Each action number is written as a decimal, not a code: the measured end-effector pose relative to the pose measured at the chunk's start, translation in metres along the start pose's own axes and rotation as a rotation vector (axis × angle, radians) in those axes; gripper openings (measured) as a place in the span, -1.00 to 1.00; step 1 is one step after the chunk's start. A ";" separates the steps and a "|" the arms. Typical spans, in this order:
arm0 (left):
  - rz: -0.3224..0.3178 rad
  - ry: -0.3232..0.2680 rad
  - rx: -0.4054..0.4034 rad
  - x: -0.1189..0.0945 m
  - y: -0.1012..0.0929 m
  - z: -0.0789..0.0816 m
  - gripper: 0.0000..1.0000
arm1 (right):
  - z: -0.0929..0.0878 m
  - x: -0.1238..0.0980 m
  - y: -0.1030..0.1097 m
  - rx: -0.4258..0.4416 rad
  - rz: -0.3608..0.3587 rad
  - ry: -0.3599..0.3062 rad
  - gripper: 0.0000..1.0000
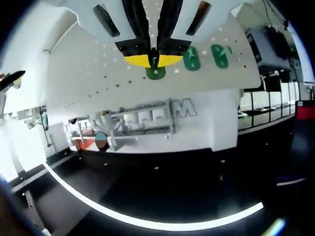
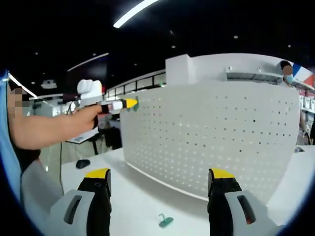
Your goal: Insert the hook assembly into the mounting plate slot until the hook locks in place.
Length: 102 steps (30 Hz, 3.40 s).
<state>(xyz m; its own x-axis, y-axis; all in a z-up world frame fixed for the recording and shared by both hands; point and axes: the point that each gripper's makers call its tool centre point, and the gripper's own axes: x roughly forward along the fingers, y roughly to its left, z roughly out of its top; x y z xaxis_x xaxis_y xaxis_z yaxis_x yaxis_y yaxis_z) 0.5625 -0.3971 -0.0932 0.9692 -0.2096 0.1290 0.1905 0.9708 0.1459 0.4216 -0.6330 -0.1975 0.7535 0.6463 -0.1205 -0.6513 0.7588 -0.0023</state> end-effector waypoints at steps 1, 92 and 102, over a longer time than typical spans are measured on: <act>0.002 -0.003 -0.010 0.001 0.000 0.000 -0.93 | 0.000 0.000 0.000 0.000 -0.001 0.000 0.63; 0.136 0.030 0.180 0.029 0.003 -0.011 -0.93 | -0.017 0.001 -0.007 0.039 0.004 0.044 0.56; 0.139 0.020 0.141 0.027 0.003 -0.011 -0.92 | -0.019 0.004 -0.005 0.037 0.014 0.053 0.56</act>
<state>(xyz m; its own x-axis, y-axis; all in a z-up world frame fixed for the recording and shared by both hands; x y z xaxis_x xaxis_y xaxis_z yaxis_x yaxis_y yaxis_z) 0.5907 -0.3984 -0.1006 0.9879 -0.0705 0.1384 0.0317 0.9639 0.2645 0.4263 -0.6358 -0.2166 0.7376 0.6528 -0.1729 -0.6575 0.7526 0.0362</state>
